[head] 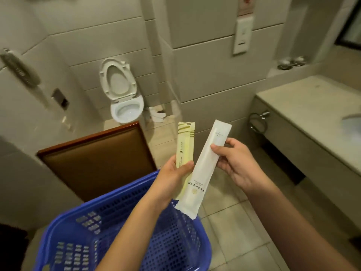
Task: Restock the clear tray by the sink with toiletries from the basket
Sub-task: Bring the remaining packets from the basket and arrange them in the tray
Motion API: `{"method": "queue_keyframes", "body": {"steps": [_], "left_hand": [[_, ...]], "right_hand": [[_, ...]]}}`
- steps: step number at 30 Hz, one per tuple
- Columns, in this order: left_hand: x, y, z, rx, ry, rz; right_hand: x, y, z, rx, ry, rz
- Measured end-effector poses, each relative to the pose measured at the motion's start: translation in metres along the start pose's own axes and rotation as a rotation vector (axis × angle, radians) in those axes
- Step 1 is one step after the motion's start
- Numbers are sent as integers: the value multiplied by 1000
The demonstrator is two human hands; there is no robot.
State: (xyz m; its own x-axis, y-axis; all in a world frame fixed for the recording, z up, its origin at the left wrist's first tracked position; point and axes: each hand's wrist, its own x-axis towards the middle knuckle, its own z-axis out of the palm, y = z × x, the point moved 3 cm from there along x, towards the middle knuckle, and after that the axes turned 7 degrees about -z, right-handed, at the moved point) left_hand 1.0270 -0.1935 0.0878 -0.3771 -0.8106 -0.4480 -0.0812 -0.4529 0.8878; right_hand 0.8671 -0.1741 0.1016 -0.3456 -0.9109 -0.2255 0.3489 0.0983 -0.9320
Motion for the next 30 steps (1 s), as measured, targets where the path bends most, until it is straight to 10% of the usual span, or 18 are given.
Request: {"method": "queue_keyframes", "body": {"steps": [18, 30], "left_hand": [[71, -34, 473, 372, -759, -143], [82, -62, 663, 543, -978, -156]], "right_hand": [[-74, -112, -472, 196, 777, -206], [-145, -134, -635, 455, 1239, -390]]}}
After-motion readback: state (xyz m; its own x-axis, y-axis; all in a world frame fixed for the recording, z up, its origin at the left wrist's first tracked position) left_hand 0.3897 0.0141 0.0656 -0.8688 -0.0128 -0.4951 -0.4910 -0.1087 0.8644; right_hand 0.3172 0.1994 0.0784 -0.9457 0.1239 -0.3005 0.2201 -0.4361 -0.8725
